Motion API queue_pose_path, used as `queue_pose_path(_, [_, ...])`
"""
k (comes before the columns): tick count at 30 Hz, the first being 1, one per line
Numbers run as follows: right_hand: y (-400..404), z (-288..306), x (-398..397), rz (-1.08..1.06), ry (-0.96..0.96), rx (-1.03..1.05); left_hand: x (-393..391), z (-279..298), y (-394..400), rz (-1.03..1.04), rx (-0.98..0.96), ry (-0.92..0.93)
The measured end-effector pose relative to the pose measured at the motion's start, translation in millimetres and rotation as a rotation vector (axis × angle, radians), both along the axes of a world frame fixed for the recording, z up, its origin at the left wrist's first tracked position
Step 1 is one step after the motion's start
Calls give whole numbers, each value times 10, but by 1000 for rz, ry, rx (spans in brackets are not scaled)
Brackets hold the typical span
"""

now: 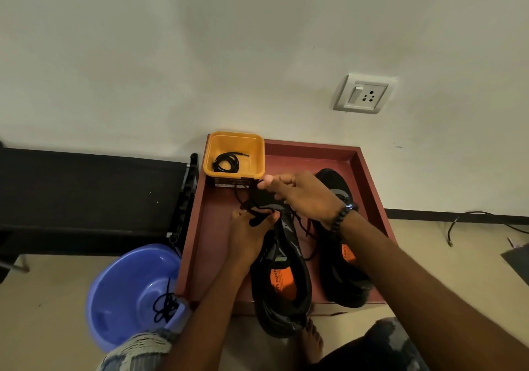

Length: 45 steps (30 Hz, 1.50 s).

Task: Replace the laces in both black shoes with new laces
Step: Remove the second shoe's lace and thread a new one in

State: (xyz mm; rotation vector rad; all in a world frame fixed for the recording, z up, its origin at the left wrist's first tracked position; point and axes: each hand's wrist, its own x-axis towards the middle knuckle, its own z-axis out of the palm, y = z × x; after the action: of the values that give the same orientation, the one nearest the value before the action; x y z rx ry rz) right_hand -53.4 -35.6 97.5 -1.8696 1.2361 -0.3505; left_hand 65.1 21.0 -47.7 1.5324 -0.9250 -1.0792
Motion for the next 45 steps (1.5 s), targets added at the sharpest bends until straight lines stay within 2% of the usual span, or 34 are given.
queue_pose_path(2, [-39,-203,-107,-42,93,-42,-18,85,13,41,6,120])
queue_pose_path(6, [33,-552,-212,28,265,-147,-34,295,56,84,5,436])
queue_pose_path(8, [44,-617,-183,13,274,-235,3,389,68,102,-21,527])
queue_pose_path(10, [39,-643,-148,48,357,-296,47,416,82,94,-31,543])
queue_pose_path(13, [-1,-593,-122,2,349,-282,50,371,105,-19,-22,394])
queue_pose_path(17, [-52,-270,-39,-73,128,-158,27,183,84,-111,-47,117])
queue_pose_path(22, [43,240,129,47,-92,-3,17,202,55,-67,-92,-64])
queue_pose_path(24, [48,295,185,37,-145,-27,-5,199,63,-28,-105,-106])
queue_pose_path(27, [23,229,160,44,-14,-165,-42,201,94,47,-93,-88])
queue_pose_path(31, [27,-122,-64,120,153,-74,-24,256,97,135,-72,52])
queue_pose_path(33, [54,-393,-167,122,261,-137,-24,278,86,169,-76,139])
queue_pose_path(39, [20,-632,-218,1,282,-239,-84,422,121,147,-152,290])
queue_pose_path(41, [-39,-594,-206,16,292,-249,-51,374,113,81,-141,232])
queue_pose_path(45, [-121,-420,-154,-17,235,-261,-11,98,63,-96,-56,-148])
